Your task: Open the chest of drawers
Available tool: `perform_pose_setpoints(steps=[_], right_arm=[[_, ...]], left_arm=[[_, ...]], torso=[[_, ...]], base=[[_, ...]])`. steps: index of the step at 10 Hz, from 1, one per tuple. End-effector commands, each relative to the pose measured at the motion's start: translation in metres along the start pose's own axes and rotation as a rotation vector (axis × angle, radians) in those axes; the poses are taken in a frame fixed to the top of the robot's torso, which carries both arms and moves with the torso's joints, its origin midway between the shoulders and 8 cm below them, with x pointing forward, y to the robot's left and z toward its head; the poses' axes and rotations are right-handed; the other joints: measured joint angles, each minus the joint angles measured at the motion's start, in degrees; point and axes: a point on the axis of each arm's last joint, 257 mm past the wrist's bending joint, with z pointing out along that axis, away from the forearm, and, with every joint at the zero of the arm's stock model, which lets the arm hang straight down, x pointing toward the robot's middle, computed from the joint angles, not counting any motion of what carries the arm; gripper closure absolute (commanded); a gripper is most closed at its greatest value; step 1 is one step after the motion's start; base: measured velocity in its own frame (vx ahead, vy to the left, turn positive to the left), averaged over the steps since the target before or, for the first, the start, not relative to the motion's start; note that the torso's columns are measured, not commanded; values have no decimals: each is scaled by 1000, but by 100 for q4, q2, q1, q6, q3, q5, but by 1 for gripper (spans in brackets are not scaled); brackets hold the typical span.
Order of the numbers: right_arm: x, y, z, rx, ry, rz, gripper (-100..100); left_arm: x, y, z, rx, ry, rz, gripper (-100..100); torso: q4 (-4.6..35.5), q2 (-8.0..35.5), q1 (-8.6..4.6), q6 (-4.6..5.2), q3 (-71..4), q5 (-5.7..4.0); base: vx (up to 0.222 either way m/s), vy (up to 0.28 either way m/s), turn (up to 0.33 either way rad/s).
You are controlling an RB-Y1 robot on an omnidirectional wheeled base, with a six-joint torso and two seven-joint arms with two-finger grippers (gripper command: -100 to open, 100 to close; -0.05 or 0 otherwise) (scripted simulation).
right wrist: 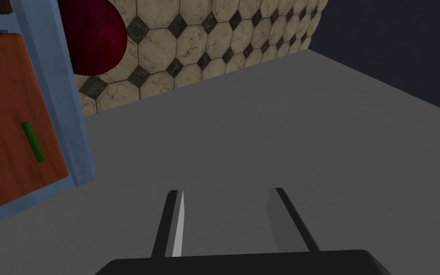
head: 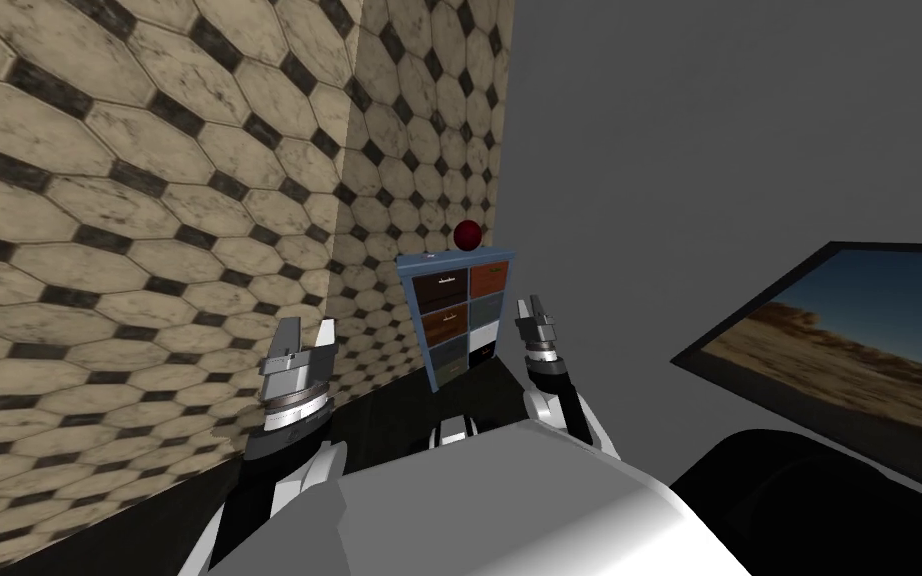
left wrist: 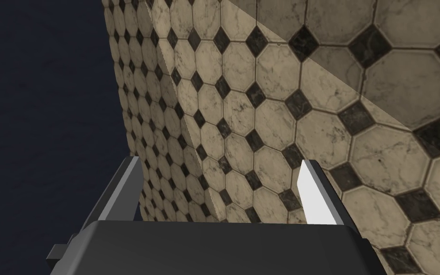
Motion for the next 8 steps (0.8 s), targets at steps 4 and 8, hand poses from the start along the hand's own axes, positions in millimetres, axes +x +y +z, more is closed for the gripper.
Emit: perform_pose_setpoints(steps=[4,8], right_arm=[[8,-7,1,23,120,-216,-100],[10,-12,2,21,201,-452,-100]], left_arm=[[0,0,0,-1,0,0,0],[0,0,0,-1,0,0,0]], torso=[[264,258,9,0,-542,3],[268,266,5,0,-538,1]], base=[[39,58,-21],[49,97,-31]])
